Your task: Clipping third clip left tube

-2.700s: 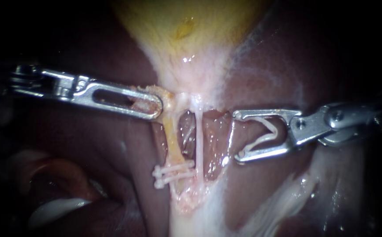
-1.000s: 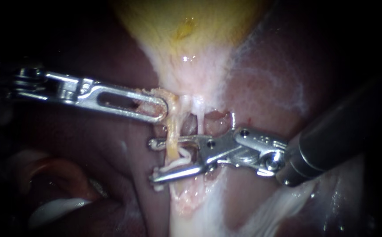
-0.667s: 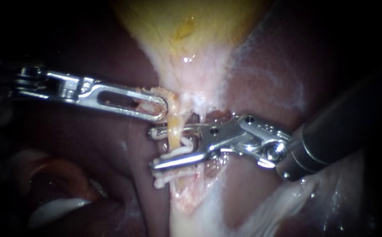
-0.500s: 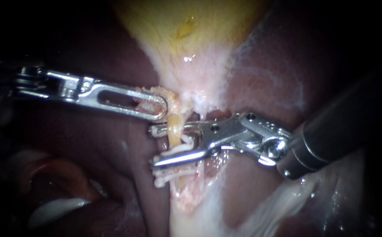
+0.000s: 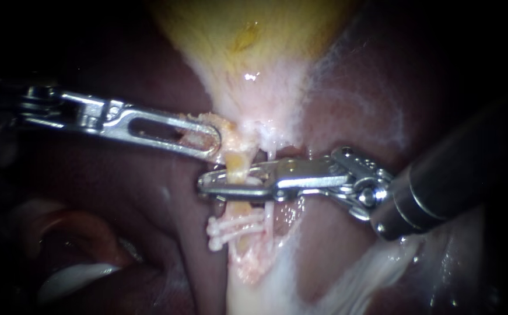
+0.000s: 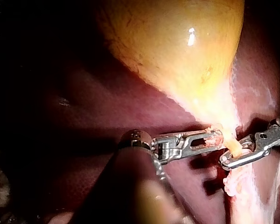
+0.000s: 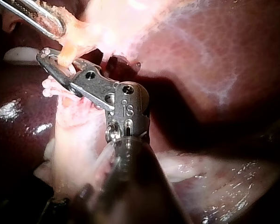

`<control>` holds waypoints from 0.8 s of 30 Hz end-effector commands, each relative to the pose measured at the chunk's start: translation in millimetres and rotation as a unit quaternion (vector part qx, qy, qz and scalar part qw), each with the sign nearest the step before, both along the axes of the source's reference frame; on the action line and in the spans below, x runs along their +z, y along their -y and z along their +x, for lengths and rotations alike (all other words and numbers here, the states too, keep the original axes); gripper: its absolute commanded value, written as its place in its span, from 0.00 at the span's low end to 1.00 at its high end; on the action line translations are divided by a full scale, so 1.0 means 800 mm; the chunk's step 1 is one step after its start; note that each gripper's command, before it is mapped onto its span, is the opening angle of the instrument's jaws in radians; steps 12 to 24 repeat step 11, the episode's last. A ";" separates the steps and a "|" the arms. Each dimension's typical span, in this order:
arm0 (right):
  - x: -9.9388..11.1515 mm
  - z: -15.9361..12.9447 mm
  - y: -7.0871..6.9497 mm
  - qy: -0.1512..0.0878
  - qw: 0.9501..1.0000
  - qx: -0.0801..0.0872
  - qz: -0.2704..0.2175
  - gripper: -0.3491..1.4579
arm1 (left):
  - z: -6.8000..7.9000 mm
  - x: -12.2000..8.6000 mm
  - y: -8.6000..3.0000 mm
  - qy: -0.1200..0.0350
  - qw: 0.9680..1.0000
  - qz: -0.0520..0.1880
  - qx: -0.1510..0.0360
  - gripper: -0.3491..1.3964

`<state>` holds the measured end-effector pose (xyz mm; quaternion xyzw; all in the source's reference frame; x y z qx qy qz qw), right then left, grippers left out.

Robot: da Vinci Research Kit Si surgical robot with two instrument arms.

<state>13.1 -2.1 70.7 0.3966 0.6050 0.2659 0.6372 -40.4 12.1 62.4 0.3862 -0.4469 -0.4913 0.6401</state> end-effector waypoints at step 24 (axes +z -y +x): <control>0.0008 -0.0003 -0.0002 0.006 1.000 -0.003 -0.002 0.00 | 0.0000 0.0000 0.0000 0.000 1.000 0.000 0.000 0.00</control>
